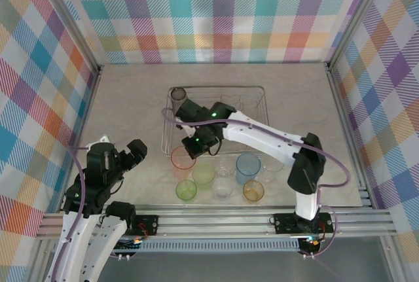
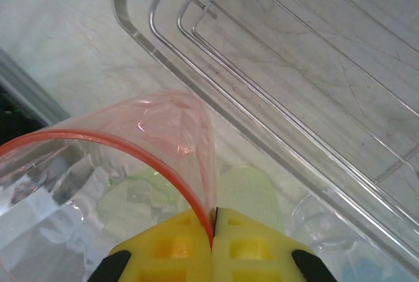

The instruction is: Load the cups into the dish rack

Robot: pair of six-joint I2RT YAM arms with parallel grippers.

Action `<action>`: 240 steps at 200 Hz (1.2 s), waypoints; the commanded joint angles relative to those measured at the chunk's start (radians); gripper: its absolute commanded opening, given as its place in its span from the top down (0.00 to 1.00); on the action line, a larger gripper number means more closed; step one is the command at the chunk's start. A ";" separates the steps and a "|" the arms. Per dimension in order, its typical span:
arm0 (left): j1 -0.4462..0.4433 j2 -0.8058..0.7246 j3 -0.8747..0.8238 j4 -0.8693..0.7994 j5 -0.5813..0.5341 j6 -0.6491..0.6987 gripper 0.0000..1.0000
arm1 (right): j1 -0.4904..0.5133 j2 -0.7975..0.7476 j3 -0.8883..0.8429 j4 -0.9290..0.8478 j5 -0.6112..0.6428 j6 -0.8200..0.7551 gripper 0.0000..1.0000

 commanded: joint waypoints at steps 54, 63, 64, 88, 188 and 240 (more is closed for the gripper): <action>0.008 0.012 -0.002 0.384 0.387 0.023 0.00 | -0.469 -0.415 -0.428 0.468 -0.571 0.166 1.00; 0.006 0.036 -0.003 0.439 0.453 0.023 0.00 | -0.525 -0.439 -0.458 0.506 -0.627 0.184 1.00; 0.006 0.040 -0.003 0.446 0.462 0.021 0.00 | -0.531 -0.441 -0.460 0.509 -0.633 0.185 1.00; 0.004 0.113 0.001 0.608 0.621 -0.002 0.00 | -0.636 -0.471 -0.504 0.602 -0.768 0.237 1.00; -0.156 0.363 0.099 0.873 0.771 -0.022 0.00 | -0.679 -0.456 -0.559 0.987 -1.058 0.477 1.00; -0.233 0.413 0.115 0.969 0.782 -0.027 0.00 | -0.664 -0.453 -0.566 0.999 -1.118 0.473 1.00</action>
